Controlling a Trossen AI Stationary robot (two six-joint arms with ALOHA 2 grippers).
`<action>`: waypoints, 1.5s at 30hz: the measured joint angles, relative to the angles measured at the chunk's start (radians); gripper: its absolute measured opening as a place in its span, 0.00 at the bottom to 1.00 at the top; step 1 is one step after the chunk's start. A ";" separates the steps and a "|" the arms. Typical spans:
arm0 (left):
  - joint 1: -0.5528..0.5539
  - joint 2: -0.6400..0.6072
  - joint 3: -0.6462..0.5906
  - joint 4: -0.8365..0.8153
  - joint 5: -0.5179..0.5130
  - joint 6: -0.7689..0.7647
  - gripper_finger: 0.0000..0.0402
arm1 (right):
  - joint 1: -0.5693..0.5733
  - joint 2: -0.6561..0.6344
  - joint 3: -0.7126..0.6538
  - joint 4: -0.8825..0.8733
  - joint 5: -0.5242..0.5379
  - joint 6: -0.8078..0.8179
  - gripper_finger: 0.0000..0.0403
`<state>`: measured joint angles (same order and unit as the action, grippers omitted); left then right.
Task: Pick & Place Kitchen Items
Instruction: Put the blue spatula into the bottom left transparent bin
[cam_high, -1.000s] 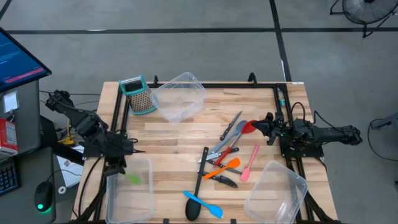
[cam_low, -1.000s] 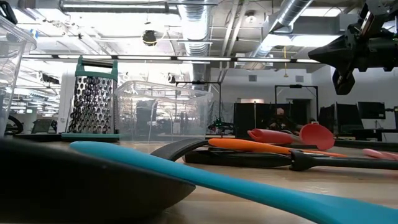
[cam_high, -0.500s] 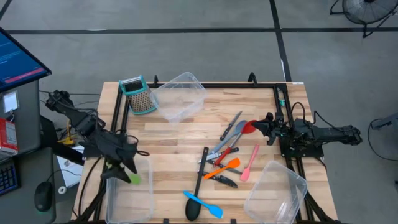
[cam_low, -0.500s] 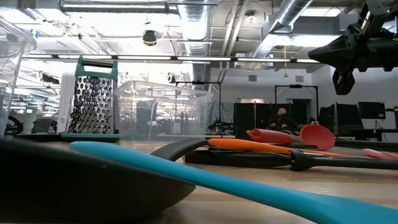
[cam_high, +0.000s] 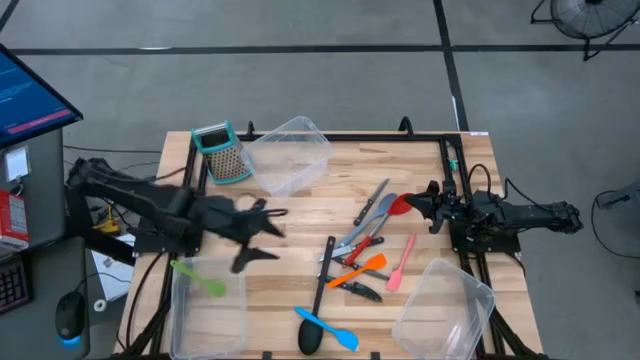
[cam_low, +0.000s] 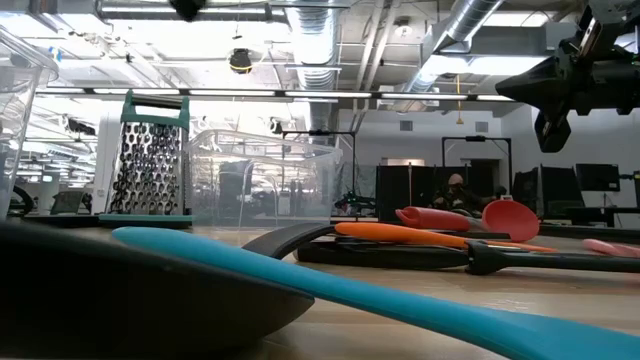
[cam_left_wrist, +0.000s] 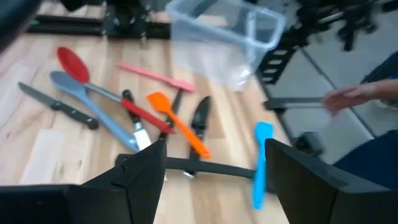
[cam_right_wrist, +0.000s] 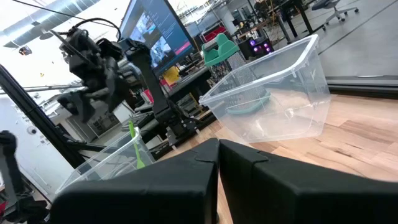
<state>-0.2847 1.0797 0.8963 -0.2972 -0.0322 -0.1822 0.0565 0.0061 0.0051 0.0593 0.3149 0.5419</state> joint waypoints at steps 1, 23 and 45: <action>0.017 0.036 0.000 0.014 0.017 0.014 0.64 | 0.000 0.000 0.000 0.000 0.000 0.000 0.02; -0.023 0.356 0.000 0.104 0.100 -0.114 0.63 | 0.000 0.000 0.000 0.000 0.000 0.000 0.02; -0.020 0.312 0.000 0.137 0.022 0.055 0.63 | 0.000 0.000 0.000 0.000 0.000 0.000 0.02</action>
<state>-0.3046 1.3920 0.8959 -0.1600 -0.0105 -0.1271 0.0565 0.0061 0.0055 0.0597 0.3149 0.5419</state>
